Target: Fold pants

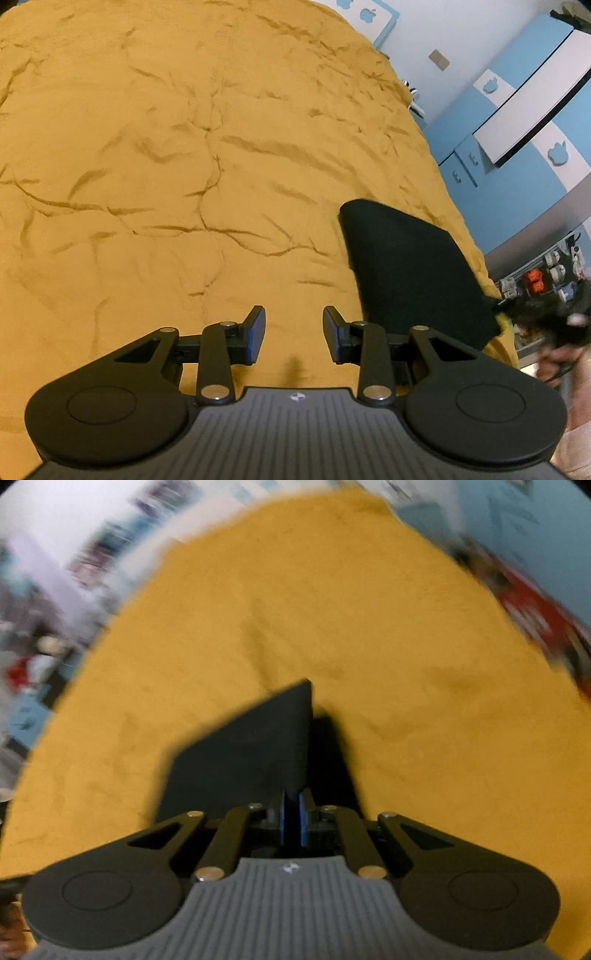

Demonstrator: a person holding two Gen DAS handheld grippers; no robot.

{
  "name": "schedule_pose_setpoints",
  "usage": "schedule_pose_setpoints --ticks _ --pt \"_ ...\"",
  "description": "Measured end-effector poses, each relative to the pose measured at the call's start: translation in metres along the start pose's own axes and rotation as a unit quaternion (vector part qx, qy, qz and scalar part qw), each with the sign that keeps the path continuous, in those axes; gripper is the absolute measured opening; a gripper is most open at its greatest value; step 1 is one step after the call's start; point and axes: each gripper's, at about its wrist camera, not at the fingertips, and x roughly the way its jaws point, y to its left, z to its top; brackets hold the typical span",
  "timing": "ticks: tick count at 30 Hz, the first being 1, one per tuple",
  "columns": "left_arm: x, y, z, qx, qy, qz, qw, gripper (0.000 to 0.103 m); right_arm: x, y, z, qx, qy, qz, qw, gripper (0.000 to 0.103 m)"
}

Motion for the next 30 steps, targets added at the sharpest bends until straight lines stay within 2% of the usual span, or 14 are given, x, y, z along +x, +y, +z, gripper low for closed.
schedule_pose_setpoints --ticks 3,8,12,15,17,19,21,24,26,28,30 --pt "0.001 -0.006 -0.002 0.01 0.006 -0.003 0.9999 0.037 0.003 -0.015 -0.009 0.025 -0.024 0.023 0.999 0.002" --pt "0.007 -0.015 -0.002 0.01 0.016 -0.027 0.9995 0.031 -0.026 -0.002 -0.004 -0.007 -0.064 0.044 0.997 0.002" --pt "0.018 -0.031 -0.003 0.017 0.024 -0.047 0.9985 0.031 -0.016 -0.008 -0.007 -0.021 -0.052 -0.002 0.998 0.002" --pt "0.028 -0.044 -0.005 0.017 0.03 -0.061 0.9976 0.031 -0.002 -0.016 -0.013 -0.015 -0.037 -0.012 0.999 0.003" --pt "0.032 -0.051 -0.005 0.017 0.028 -0.066 0.9973 0.031 -0.007 -0.015 -0.017 -0.015 -0.051 -0.017 0.998 0.007" --pt "0.034 -0.06 -0.004 0.025 0.015 -0.066 0.9974 0.031 -0.019 -0.008 -0.019 -0.03 -0.076 -0.04 0.996 0.015" --pt "0.037 -0.072 -0.003 0.034 0.009 -0.074 0.9967 0.027 -0.035 0.003 -0.024 -0.061 -0.102 -0.06 0.991 0.015" --pt "0.047 -0.092 -0.005 0.054 0.012 -0.094 0.994 0.022 -0.051 0.015 -0.034 -0.091 -0.126 -0.036 0.987 0.015" --pt "0.056 -0.106 -0.012 0.078 0.02 -0.09 0.9927 0.017 -0.049 0.022 -0.044 -0.116 -0.13 -0.032 0.984 0.015" --pt "0.067 -0.111 -0.023 0.088 0.042 -0.081 0.9919 0.01 -0.04 0.024 -0.054 -0.134 -0.121 -0.046 0.982 0.015" --pt "0.075 -0.109 -0.035 0.094 0.059 -0.067 0.9916 0.008 -0.032 0.02 -0.063 -0.132 -0.108 -0.06 0.984 0.015"
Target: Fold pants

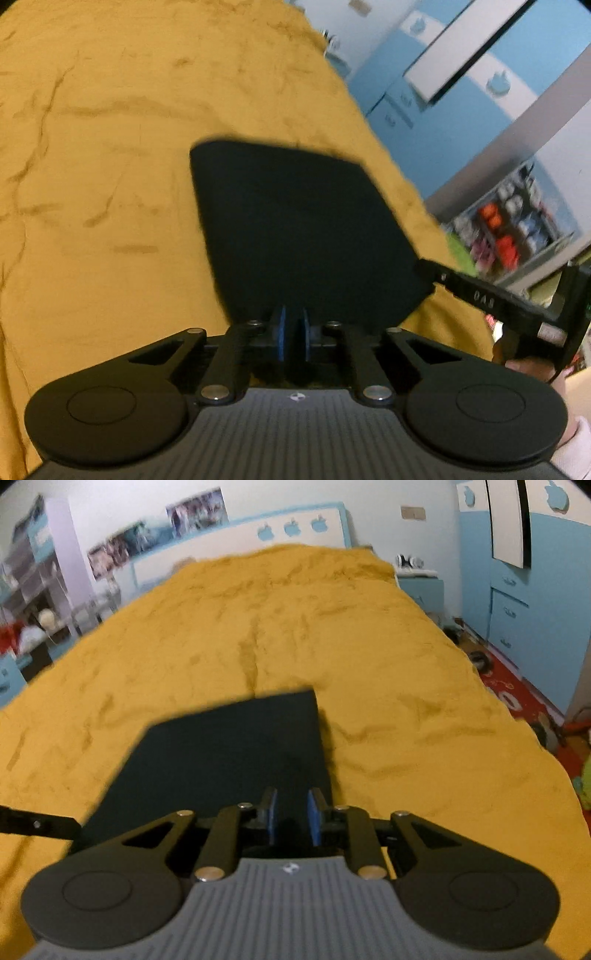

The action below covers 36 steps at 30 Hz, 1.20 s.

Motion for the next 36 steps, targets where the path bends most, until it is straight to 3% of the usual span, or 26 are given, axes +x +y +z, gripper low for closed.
schedule_pose_setpoints --ticks 3,8,16,22,29,36 --pt "0.009 0.004 -0.014 0.008 0.023 0.02 0.9995 0.005 0.01 -0.003 -0.017 -0.007 0.017 -0.016 1.0 0.01" --pt "0.016 0.005 -0.028 0.019 0.052 0.03 0.998 0.004 0.014 -0.008 -0.03 0.002 0.022 -0.028 0.999 0.009" --pt "0.014 0.002 -0.032 0.026 0.075 0.047 0.9958 0.004 0.009 -0.011 -0.04 0.014 0.043 -0.036 0.998 0.016" --pt "0.0 -0.003 -0.036 0.048 0.063 0.056 0.9953 0.004 -0.006 -0.002 -0.041 -0.005 0.049 -0.048 0.998 0.015" --pt "-0.016 -0.017 -0.031 0.078 0.046 0.073 0.9932 0.004 -0.032 0.001 -0.03 -0.005 0.017 -0.053 0.998 0.016" --pt "-0.037 -0.003 0.014 0.063 -0.022 0.069 0.9954 0.005 -0.042 0.005 0.0 0.001 -0.034 -0.045 0.998 0.016"
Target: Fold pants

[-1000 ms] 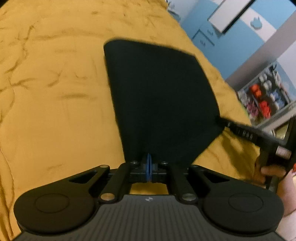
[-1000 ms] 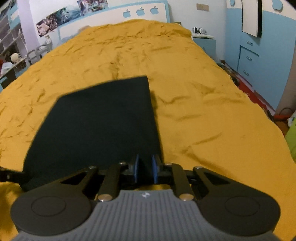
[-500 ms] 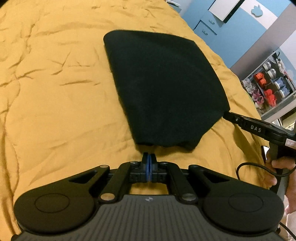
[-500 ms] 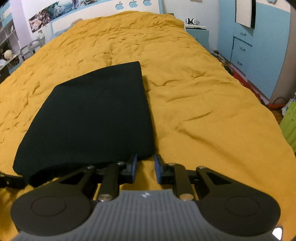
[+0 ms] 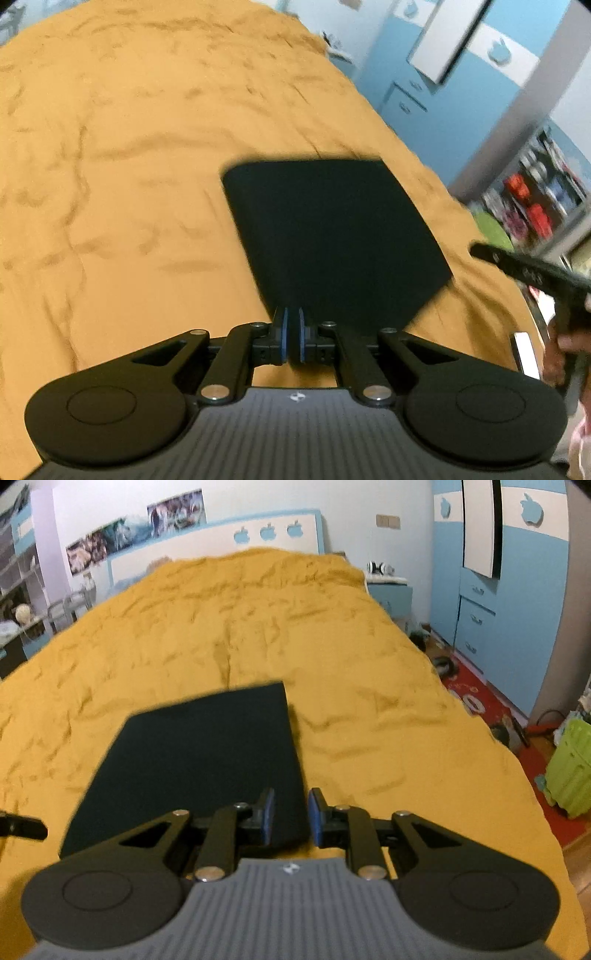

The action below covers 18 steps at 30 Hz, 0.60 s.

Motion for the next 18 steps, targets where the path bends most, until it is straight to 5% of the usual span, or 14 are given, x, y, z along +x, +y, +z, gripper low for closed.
schedule_pose_setpoints --ticks 9,18 --pt "0.059 0.027 0.07 -0.04 -0.039 -0.004 0.9984 0.005 0.06 0.009 0.029 0.01 -0.014 0.026 1.0 0.005" --pt "0.117 0.042 0.077 -0.043 -0.027 0.035 0.9981 0.005 0.133 0.005 0.024 0.025 0.002 0.026 0.999 0.0"
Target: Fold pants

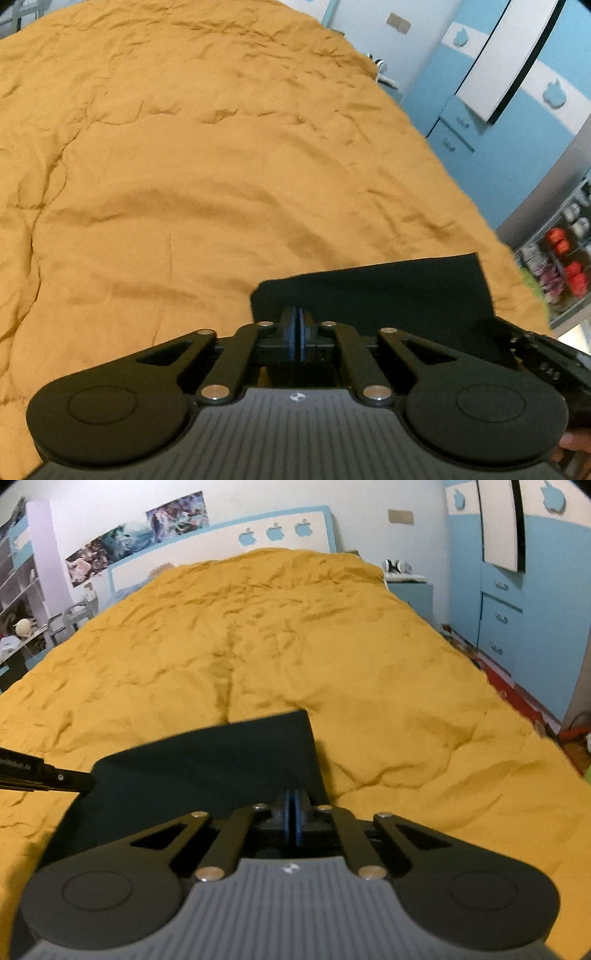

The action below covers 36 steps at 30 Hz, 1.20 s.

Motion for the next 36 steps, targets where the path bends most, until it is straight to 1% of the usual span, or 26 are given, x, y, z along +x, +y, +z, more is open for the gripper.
schedule_pose_setpoints --ticks 4,8,10,11,12,13,14,16,18,19,20,22,24,27,30,32,34,36 --pt "0.01 0.001 0.001 0.005 -0.003 0.029 0.9996 0.005 0.006 -0.007 -0.004 0.017 -0.003 -0.008 1.0 0.0" --pt "0.003 0.001 0.009 0.007 -0.012 0.059 0.9982 0.005 -0.005 -0.007 0.002 0.017 -0.009 -0.03 0.999 0.0" --pt "-0.006 0.004 0.012 0.004 -0.013 0.077 0.9969 0.007 -0.018 -0.014 0.005 0.036 -0.012 -0.037 0.999 0.01" --pt "-0.011 0.007 0.013 0.002 -0.01 0.076 0.9971 0.007 -0.025 -0.018 0.006 0.051 -0.015 -0.03 0.998 0.013" --pt "-0.015 0.009 0.014 0.001 -0.005 0.073 0.9973 0.007 -0.032 -0.023 0.005 0.066 -0.017 -0.02 0.997 0.023" --pt "-0.021 0.011 0.014 0.0 0.003 0.069 0.9976 0.008 -0.04 -0.027 0.003 0.081 -0.018 -0.014 0.996 0.03" --pt "-0.027 0.012 0.014 -0.001 0.009 0.061 0.9981 0.013 -0.046 -0.03 0.002 0.095 -0.017 -0.009 0.995 0.032" --pt "-0.037 0.012 0.014 -0.007 0.024 0.035 0.9991 0.021 -0.057 -0.039 -0.003 0.136 -0.014 0.01 0.991 0.04" --pt "-0.048 0.013 0.01 -0.025 0.036 0.001 0.999 0.031 -0.065 -0.051 -0.011 0.19 -0.011 0.043 0.981 0.043" --pt "-0.051 0.013 0.008 -0.038 0.043 -0.016 0.9982 0.039 -0.067 -0.059 -0.016 0.22 -0.011 0.061 0.973 0.047" --pt "-0.051 0.014 0.007 -0.052 0.051 -0.034 0.9967 0.043 -0.068 -0.066 -0.021 0.248 -0.01 0.074 0.966 0.049" --pt "-0.051 0.017 -0.001 -0.082 0.064 -0.065 0.9924 0.043 -0.066 -0.077 -0.03 0.289 0.0 0.091 0.953 0.049" --pt "-0.046 0.018 -0.009 -0.103 0.079 -0.079 0.9883 0.044 -0.06 -0.082 -0.037 0.313 0.018 0.104 0.944 0.049" --pt "-0.033 0.021 -0.021 -0.121 0.095 -0.082 0.9847 0.044 -0.049 -0.083 -0.047 0.327 0.042 0.125 0.936 0.048" --pt "-0.022 0.029 -0.028 -0.148 0.103 -0.095 0.979 0.044 -0.037 -0.084 -0.055 0.333 0.051 0.128 0.933 0.041" --pt "-0.015 0.037 -0.03 -0.17 0.107 -0.108 0.9738 0.047 -0.028 -0.089 -0.06 0.354 0.049 0.148 0.922 0.038" --pt "-0.007 0.042 -0.03 -0.188 0.11 -0.118 0.9688 0.048 -0.018 -0.092 -0.063 0.362 0.052 0.162 0.916 0.037" --pt "-0.002 0.043 -0.031 -0.196 0.107 -0.121 0.9671 0.048 -0.008 -0.093 -0.064 0.368 0.055 0.173 0.912 0.036"
